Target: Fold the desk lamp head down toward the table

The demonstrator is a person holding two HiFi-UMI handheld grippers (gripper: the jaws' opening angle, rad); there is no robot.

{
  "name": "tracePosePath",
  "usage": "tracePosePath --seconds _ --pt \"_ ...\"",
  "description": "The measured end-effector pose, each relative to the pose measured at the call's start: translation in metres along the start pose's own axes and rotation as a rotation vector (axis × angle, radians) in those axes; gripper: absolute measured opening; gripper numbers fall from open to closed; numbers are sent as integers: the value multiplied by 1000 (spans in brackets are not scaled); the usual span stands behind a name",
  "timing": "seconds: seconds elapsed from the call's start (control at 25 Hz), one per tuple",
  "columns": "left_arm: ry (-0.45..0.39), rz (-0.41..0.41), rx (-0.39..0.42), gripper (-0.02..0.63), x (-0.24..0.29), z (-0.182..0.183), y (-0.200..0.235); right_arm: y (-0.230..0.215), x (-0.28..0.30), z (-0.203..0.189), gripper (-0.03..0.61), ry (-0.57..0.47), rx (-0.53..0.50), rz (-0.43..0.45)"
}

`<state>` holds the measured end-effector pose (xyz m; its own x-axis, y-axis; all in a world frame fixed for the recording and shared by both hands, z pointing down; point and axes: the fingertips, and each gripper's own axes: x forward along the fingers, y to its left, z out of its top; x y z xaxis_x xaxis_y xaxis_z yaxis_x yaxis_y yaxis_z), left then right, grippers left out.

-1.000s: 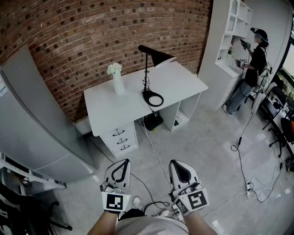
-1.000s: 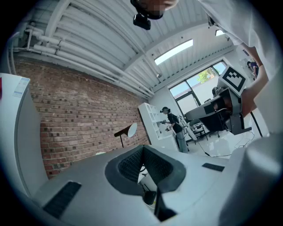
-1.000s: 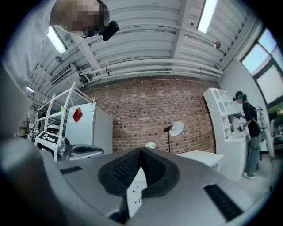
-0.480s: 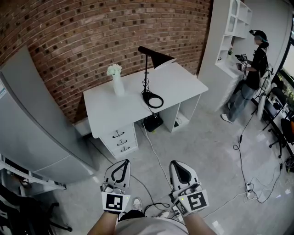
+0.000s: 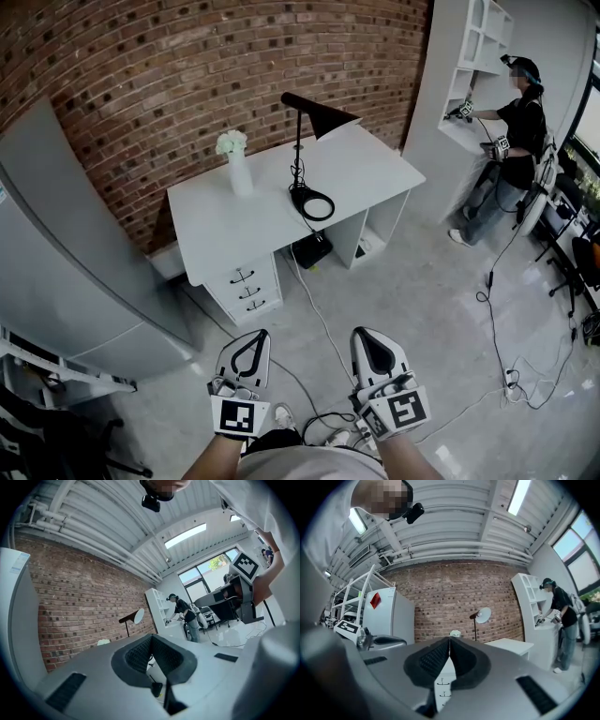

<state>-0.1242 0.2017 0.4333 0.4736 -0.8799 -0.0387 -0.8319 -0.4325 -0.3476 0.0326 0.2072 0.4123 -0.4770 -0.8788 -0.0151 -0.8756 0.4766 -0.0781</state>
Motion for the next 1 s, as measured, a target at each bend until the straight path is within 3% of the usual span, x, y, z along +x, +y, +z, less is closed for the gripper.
tracePosePath --seconds 0.32,0.48,0.72,1.0 --pt "-39 -64 -38 8 12 -26 40 16 40 -4 17 -2 -20 -78" --pt "-47 -75 -98 8 21 -37 55 27 48 0 18 13 -34 -97" --pt "-77 -119 -67 8 34 -35 52 22 56 2 18 12 -46 -127" --pt "-58 -96 -76 8 53 -48 65 7 86 1 17 4 -34 -109"
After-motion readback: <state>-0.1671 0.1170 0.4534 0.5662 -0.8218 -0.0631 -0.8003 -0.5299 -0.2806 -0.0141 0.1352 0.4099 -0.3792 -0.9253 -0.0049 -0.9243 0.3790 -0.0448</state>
